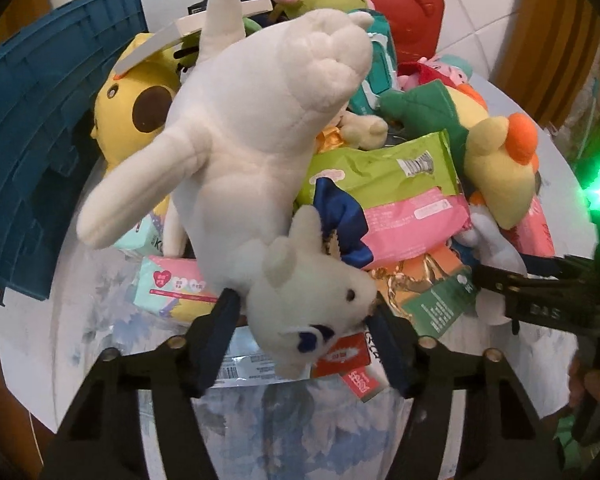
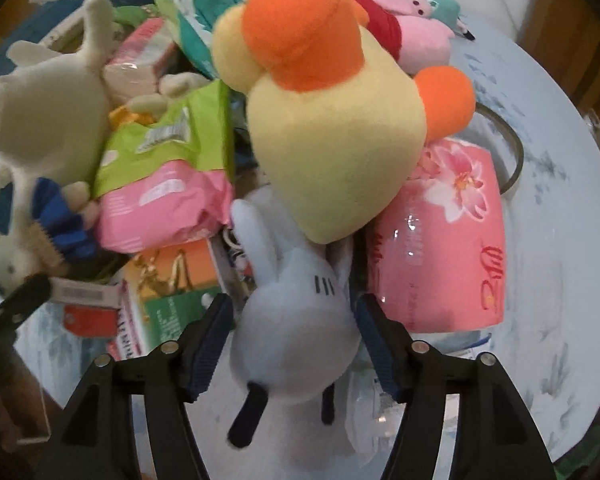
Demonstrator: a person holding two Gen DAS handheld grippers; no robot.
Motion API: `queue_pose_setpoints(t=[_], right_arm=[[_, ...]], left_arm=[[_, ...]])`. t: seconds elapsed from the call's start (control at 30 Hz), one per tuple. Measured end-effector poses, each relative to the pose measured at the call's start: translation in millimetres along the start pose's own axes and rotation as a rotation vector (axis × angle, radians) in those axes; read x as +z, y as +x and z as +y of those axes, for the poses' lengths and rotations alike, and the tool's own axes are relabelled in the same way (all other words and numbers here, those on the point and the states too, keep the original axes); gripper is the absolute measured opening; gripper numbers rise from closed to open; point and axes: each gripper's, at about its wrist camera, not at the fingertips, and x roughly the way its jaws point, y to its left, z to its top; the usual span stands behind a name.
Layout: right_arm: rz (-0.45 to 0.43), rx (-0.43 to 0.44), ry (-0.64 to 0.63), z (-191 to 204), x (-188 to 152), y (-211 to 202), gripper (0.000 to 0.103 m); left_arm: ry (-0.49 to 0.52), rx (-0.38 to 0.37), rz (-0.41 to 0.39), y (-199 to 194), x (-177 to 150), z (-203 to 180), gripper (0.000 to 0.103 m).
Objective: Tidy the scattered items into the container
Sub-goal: 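Grasp the cream bear plush with the left tool while the right tool grasps the white duck plush, then carry the bear plush and duck plush over the blue crate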
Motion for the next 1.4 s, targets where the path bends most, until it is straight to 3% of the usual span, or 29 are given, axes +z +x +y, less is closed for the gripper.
queue_pose_setpoints(t=[0.07, 0.13, 0.2, 0.27, 0.5, 0.8, 1.17, 1.4], right_arm=[[-0.002, 0.007, 0.006, 0.3, 0.2, 5.3, 0.078], [0.0, 0.015, 0.012, 0.2, 0.3, 6.9, 0.077], [0.008, 0.034, 0.006, 2.2, -0.2, 3.2, 0.061], [-0.011, 0.003, -0.018, 3.6, -2.4, -4.8, 0.053], [-0.003, 0.045, 0.002, -4.5, -17.7, -15.6, 0.052], [0.035, 0.049, 0.017, -9.8, -34.3, -0.9, 0.052], [-0.107, 0.101, -0.007, 0.2, -42.9, -77.5, 0.051], [-0.232, 0.119, -0.039, 51.1, -31.5, -130.2, 0.051]], left_arm=[[0.005, -0.012, 0.003, -2.5, -1.5, 0.3, 0.052], [0.017, -0.009, -0.002, -4.4, -3.3, -0.8, 0.051], [0.01, -0.023, 0.0, -7.1, -4.1, 0.2, 0.05], [0.013, -0.025, -0.013, -12.5, -3.3, -0.3, 0.05], [0.034, -0.042, -0.052, -30.6, 0.1, -11.7, 0.05], [0.035, -0.036, -0.037, -31.2, -8.7, -13.0, 0.05], [0.038, -0.058, -0.081, -56.0, -13.6, -9.3, 0.05], [0.061, -0.064, -0.137, -86.8, -14.8, -2.6, 0.05]])
